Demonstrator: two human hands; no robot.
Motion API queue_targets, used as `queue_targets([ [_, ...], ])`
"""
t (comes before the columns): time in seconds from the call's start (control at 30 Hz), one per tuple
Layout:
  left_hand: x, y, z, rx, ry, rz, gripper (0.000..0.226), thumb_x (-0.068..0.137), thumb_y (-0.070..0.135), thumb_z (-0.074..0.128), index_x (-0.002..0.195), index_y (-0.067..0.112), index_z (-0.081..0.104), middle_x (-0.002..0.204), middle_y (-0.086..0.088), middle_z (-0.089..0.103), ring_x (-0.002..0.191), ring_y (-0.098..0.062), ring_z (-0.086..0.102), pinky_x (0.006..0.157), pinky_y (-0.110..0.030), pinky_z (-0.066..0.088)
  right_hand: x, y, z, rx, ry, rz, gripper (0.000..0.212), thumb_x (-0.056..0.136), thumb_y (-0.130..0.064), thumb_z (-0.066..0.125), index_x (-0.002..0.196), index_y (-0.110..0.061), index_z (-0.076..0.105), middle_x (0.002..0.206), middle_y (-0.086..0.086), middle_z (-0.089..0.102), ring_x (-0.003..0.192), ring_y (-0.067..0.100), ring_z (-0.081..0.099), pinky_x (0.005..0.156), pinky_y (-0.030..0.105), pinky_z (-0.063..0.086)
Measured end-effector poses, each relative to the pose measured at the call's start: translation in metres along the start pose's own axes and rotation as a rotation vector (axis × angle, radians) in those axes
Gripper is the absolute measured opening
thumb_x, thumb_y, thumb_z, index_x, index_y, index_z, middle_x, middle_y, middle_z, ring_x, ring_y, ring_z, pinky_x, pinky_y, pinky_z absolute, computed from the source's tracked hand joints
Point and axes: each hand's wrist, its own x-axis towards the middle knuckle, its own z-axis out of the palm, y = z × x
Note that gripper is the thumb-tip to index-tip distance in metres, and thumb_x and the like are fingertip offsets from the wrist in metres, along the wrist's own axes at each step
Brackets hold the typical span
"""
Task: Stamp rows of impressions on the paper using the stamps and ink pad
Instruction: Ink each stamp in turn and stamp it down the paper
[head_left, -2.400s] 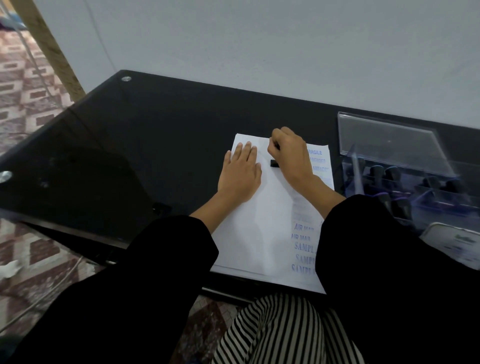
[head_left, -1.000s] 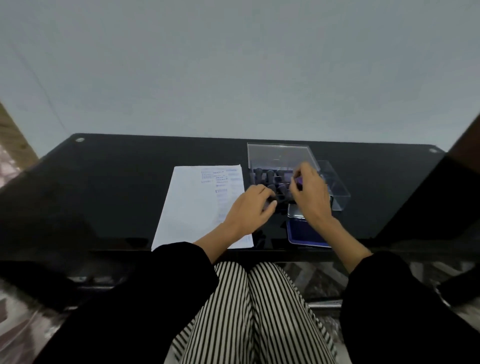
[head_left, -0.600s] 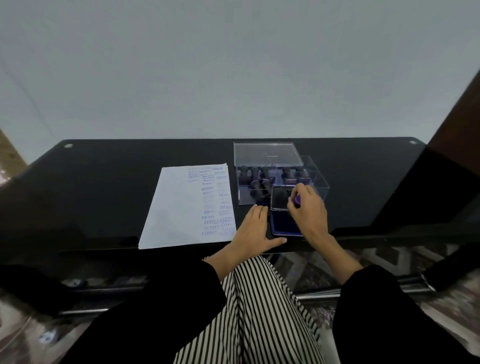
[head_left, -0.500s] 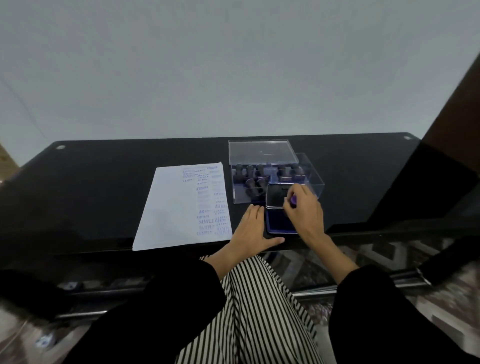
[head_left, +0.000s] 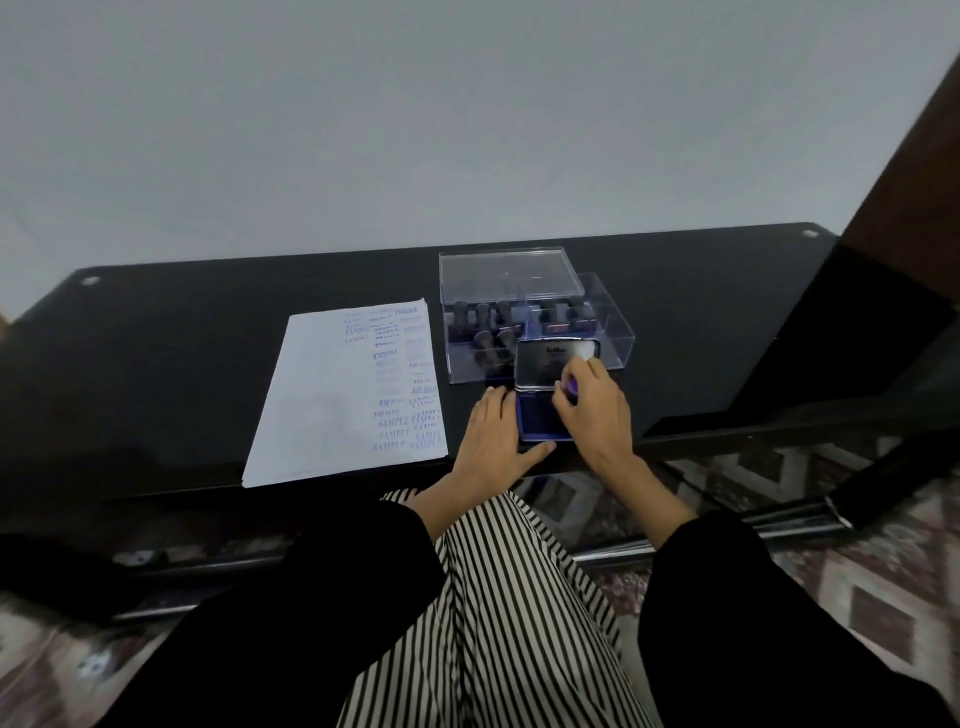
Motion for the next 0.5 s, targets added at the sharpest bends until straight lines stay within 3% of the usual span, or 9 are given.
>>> queue_targets([
  [0.3,0.0,0.0,0.003,0.058,0.025,0.006,0.076,0.089,0.052,0.048,0.145,0.005,0.023,0.151,-0.013,0.026,0.143,-0.025,0.016,0.12,-0.038,0.013,-0.009,0.006,0.012,0.031,0.199,-0.099,0.025,0.089,-0.015,0.061,0.068,-0.011,0.047,0.068,0.003,0.048,0.056,0.013,0.043,0.051,0.024,0.031],
  [0.5,0.0,0.0,0.003,0.101,0.011,-0.006,0.078,0.09,0.054,0.044,0.145,0.003,0.02,0.153,-0.014,0.022,0.145,-0.025,0.012,0.121,-0.037,0.01,-0.001,0.01,0.022,-0.166,0.387,-0.178,0.028,0.085,-0.022,0.058,0.058,-0.013,0.053,0.054,0.0,0.053,0.049,0.014,0.047,0.039,0.02,0.029],
])
